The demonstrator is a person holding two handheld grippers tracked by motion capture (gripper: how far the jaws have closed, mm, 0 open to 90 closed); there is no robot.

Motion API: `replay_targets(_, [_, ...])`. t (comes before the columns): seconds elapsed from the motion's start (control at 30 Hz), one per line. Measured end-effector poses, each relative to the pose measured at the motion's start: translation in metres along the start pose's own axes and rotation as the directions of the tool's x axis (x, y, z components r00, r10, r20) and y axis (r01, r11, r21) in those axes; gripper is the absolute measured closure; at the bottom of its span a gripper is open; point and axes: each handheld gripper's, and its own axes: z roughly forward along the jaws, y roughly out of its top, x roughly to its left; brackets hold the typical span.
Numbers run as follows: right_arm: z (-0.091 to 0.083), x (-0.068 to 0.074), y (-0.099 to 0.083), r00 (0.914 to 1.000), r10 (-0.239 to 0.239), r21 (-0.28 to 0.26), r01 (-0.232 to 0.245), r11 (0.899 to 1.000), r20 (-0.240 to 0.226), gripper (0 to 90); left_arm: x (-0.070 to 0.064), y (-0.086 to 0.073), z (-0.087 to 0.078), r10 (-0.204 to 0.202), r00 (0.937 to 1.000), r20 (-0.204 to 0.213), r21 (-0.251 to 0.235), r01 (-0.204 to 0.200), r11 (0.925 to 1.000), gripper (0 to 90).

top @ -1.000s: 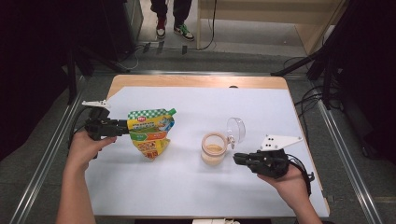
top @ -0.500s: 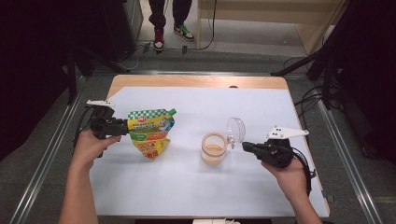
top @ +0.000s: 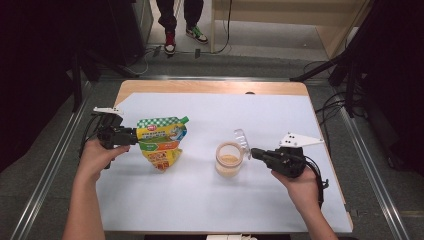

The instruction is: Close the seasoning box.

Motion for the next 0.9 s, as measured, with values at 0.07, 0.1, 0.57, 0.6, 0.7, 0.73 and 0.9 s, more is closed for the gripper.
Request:
replay_targets(0.07, [0.000, 0.002, 0.000, 0.9999, -0.013, 0.001, 0.013, 1.000, 0.003, 89.8, 0.000, 0.000, 0.000, -0.003, 1.0000, -0.001, -0.001, 0.003, 1.0000, 40.1])
replay_targets(0.1, [-0.001, 0.003, 0.000, 0.9998, -0.020, 0.004, 0.020, 1.000, 0.006, 88.9, 0.000, 0.000, 0.000, -0.001, 1.0000, -0.001, 0.000, 0.001, 1.0000, 40.1])
replay_targets(0.57, [-0.006, -0.016, -0.011, 0.9998, -0.004, 0.015, 0.003, 1.000, 0.021, 54.1, 0.001, 0.000, 0.002, -0.006, 0.9999, -0.014, 0.011, 0.006, 0.9999, 39.5])
replay_targets(0.6, [-0.006, -0.018, -0.013, 0.9997, -0.002, 0.017, 0.001, 1.000, 0.026, 51.6, 0.001, 0.000, 0.002, -0.006, 0.9999, -0.014, 0.011, 0.006, 0.9999, 39.5])
replay_targets(0.7, [-0.008, -0.025, -0.019, 0.9994, -0.008, 0.012, 0.008, 1.000, 0.034, 44.5, 0.001, 0.000, 0.002, -0.002, 0.9999, -0.016, 0.009, 0.002, 1.0000, 39.5])
replay_targets(0.73, [-0.009, -0.028, -0.021, 0.9995, -0.003, 0.003, 0.003, 1.000, 0.030, 42.0, 0.001, 0.000, 0.002, -0.001, 0.9999, -0.016, 0.008, 0.001, 1.0000, 39.5])
replay_targets(0.9, [-0.012, -0.042, -0.029, 0.9975, 0.016, -0.036, -0.014, 0.999, 0.069, 31.9, 0.001, 0.000, 0.001, -0.002, 0.9999, -0.014, 0.006, 0.002, 1.0000, 39.5])
